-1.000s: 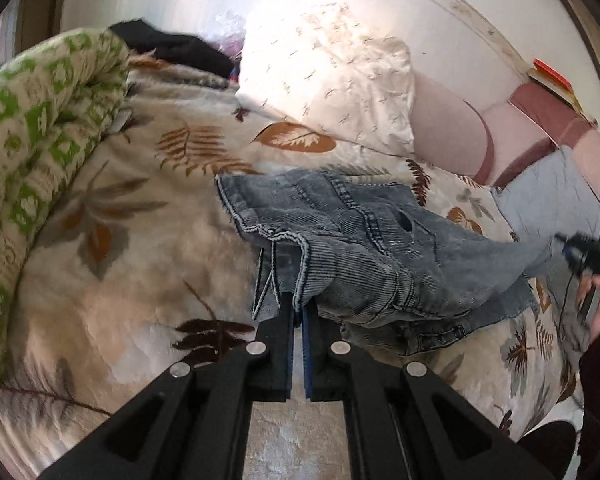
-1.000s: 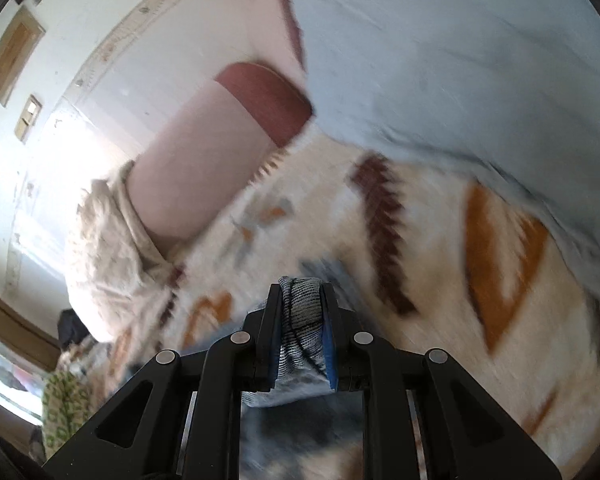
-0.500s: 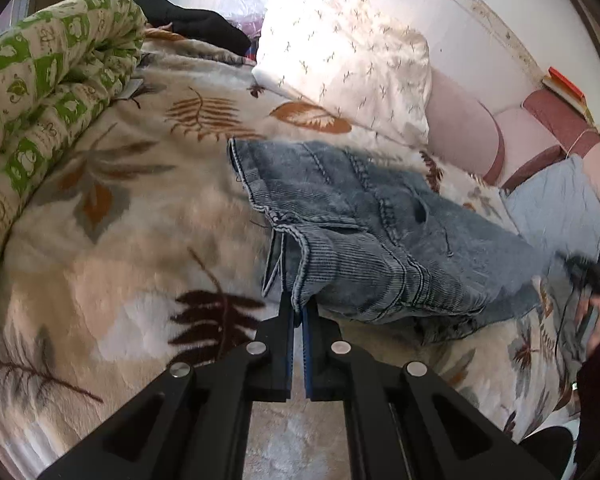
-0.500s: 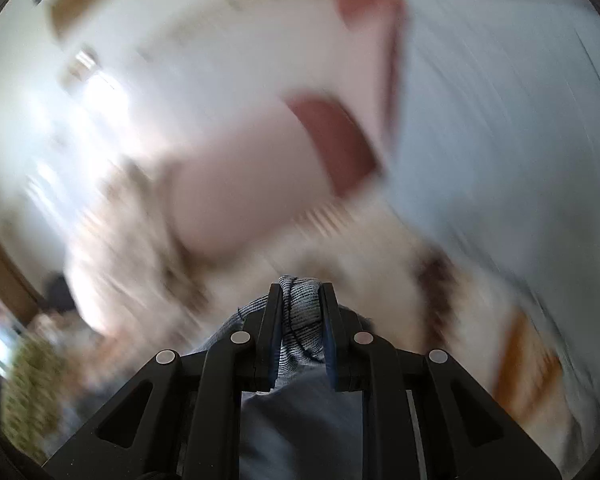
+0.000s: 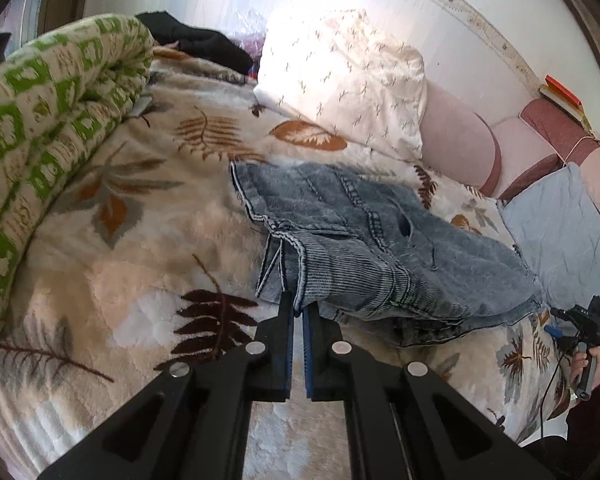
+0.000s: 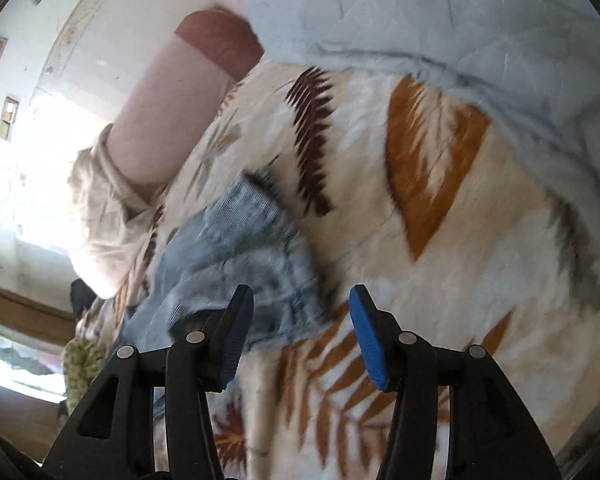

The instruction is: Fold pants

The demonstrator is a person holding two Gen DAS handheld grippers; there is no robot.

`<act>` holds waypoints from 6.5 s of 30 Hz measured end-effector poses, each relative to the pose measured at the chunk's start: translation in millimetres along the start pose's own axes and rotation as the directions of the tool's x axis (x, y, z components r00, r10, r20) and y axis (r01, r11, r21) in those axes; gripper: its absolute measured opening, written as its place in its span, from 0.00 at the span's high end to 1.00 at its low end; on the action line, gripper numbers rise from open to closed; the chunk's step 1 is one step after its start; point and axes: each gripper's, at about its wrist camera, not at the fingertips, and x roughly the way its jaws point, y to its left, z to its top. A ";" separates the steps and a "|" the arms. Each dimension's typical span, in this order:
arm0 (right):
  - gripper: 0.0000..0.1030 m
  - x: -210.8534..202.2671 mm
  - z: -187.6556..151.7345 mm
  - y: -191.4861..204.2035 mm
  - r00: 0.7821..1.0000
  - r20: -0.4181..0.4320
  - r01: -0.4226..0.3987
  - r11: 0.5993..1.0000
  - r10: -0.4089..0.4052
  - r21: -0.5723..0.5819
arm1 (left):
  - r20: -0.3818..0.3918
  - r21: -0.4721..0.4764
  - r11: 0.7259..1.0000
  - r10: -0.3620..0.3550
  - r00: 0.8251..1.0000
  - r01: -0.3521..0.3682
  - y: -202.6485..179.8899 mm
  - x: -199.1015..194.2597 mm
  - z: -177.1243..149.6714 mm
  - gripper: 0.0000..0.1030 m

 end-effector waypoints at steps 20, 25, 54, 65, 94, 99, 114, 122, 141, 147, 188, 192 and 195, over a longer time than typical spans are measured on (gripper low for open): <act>0.43 60.8 -18.0 7.6 0.970 -0.007 -0.216 0.880 0.242 0.424 | -0.065 -0.262 0.956 0.121 0.991 -0.134 87.9 3.3 -26.1 0.95; 0.88 52.7 -22.6 15.8 0.993 0.005 -0.113 0.944 0.117 0.309 | 0.008 -0.216 0.970 0.119 0.993 -0.114 77.0 -22.8 -22.5 0.95; 0.65 52.8 -6.8 91.5 0.989 0.095 0.125 0.982 -0.112 -0.141 | -0.088 0.286 0.957 -0.027 0.996 0.052 -119.6 97.6 -11.3 0.79; 0.67 114.6 25.9 90.6 0.935 0.175 0.343 0.911 -0.308 -0.229 | -0.148 0.385 0.922 0.034 0.988 0.026 -121.1 115.9 -12.1 0.81; 0.56 122.9 -134.5 168.2 0.943 0.021 0.268 0.724 -0.331 -0.636 | -0.109 0.472 0.880 0.123 0.986 -0.058 -140.8 102.5 -33.5 0.57; 0.54 133.1 -121.9 167.6 0.946 0.053 0.287 0.748 -0.321 -0.598 | -0.116 0.458 0.889 0.093 0.989 -0.030 -136.1 101.0 -34.3 0.57; 0.42 116.8 -93.8 264.2 0.971 -0.219 -0.207 0.801 0.097 -0.562 | -0.079 0.383 0.917 -0.089 0.993 0.113 -144.3 100.0 -29.3 0.57; 0.42 221.4 -46.7 309.3 0.922 -0.381 -0.272 0.824 0.074 -0.497 | -0.122 0.410 0.904 -0.081 0.989 0.125 -146.7 111.7 -31.8 0.53; 0.91 282.3 -47.3 310.0 0.852 -0.502 -0.228 0.754 -0.152 -0.616 | -0.120 0.425 0.896 -0.083 0.989 0.127 -142.2 116.6 -33.9 0.48; 0.94 265.1 -47.6 318.6 0.928 -0.338 -0.118 0.740 -0.155 -0.663 | -0.122 0.411 0.902 -0.087 0.989 0.131 -141.2 115.4 -32.7 0.48; 0.93 307.2 -62.0 346.0 0.896 -0.438 -0.274 0.695 -0.065 -0.665 | -0.111 0.445 0.887 -0.080 0.991 0.122 -142.2 111.1 -36.9 0.43; 0.94 322.2 -62.6 349.8 0.897 -0.426 -0.223 0.710 -0.118 -0.668 | -0.112 0.438 0.891 -0.078 0.991 0.120 -141.8 108.9 -36.9 0.43; 0.95 327.7 -60.1 350.6 0.901 -0.413 -0.191 0.735 -0.132 -0.650 | -0.113 0.430 0.895 -0.073 0.991 0.115 -140.9 104.8 -36.1 0.43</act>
